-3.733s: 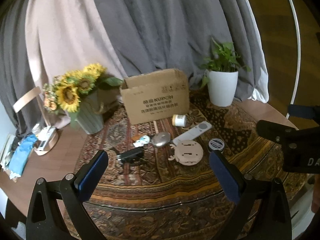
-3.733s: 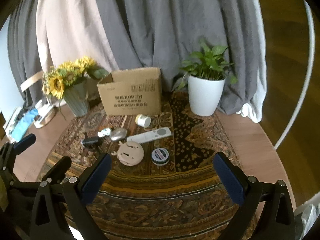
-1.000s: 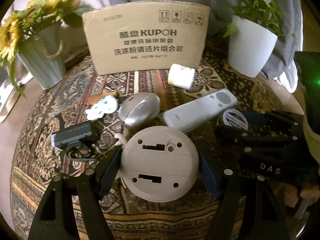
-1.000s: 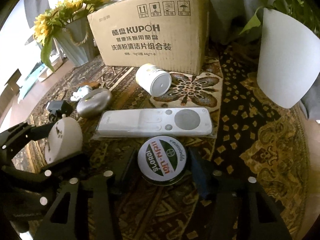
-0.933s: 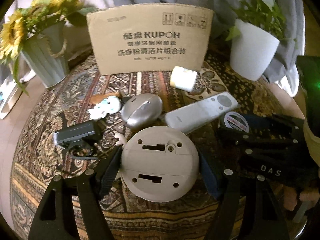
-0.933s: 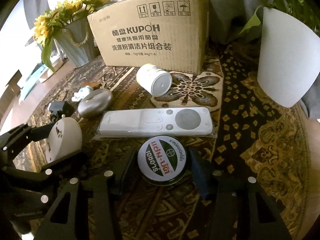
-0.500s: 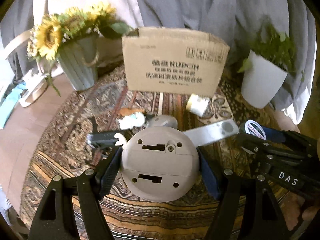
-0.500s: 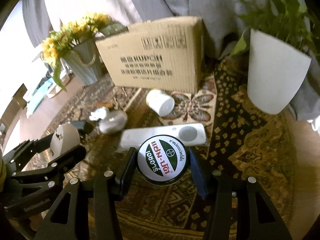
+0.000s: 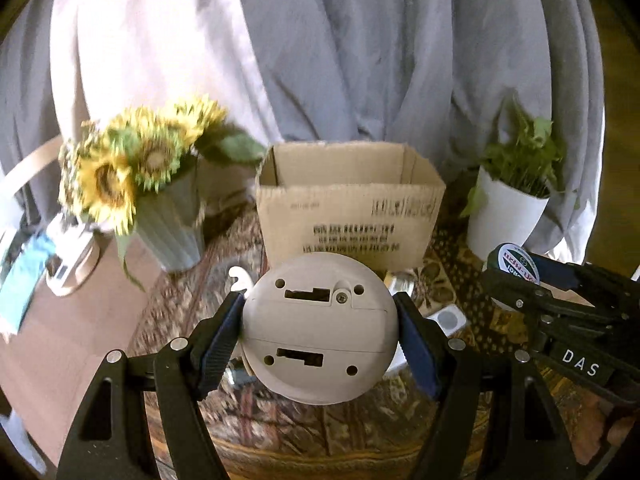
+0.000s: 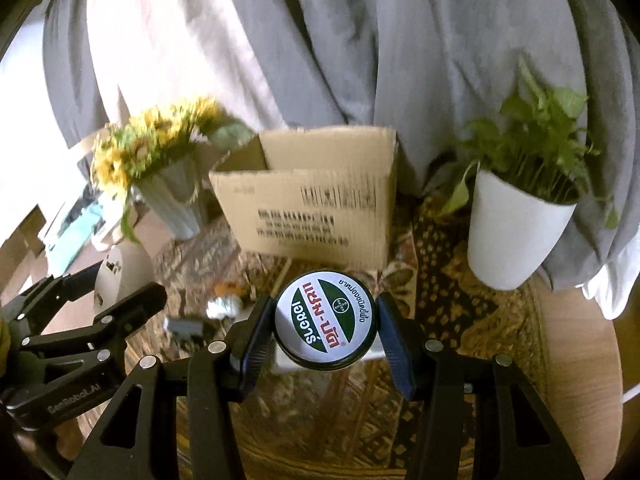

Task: Organize rigid objects
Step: 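Grasp the beige plate with the left tool while the right tool grasps the tin, then carry the plate and tin over the cardboard box and release both inside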

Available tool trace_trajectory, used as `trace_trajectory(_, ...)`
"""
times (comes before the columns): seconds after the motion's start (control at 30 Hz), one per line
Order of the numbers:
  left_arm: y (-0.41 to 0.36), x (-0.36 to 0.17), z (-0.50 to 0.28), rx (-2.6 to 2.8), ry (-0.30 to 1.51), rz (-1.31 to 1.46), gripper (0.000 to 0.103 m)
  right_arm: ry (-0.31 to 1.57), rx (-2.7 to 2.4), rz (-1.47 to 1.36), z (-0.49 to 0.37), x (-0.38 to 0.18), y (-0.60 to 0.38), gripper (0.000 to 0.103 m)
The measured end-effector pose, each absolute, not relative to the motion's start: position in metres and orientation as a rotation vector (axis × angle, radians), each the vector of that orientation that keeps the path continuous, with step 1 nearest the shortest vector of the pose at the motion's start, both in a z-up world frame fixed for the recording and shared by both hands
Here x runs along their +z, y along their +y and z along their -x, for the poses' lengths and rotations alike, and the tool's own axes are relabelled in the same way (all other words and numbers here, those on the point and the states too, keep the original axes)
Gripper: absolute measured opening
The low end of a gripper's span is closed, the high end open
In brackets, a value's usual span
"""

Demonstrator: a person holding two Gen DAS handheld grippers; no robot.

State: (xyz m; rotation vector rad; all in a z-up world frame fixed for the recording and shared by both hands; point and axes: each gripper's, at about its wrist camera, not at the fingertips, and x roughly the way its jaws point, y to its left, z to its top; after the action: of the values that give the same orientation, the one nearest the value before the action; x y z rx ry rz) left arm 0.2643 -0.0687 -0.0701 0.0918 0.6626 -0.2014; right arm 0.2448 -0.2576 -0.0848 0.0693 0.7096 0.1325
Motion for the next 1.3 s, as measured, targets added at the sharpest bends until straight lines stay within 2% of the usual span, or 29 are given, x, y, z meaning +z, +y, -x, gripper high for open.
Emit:
trace_trajectory(0.73, -0.053, 0.011, -0.349, -0.352, 0.56, -0.2, 0.074, 0.577, -0.001, -0.104, -0.303, -0.001, -0.226, 0.053)
trace_trajectory(1.3, -0.082, 0.004, -0.461, -0.421, 0.744, -0.239, 0.074, 0.766, 0.03, -0.123, -0.413, -0.005, -0.249, 0.053)
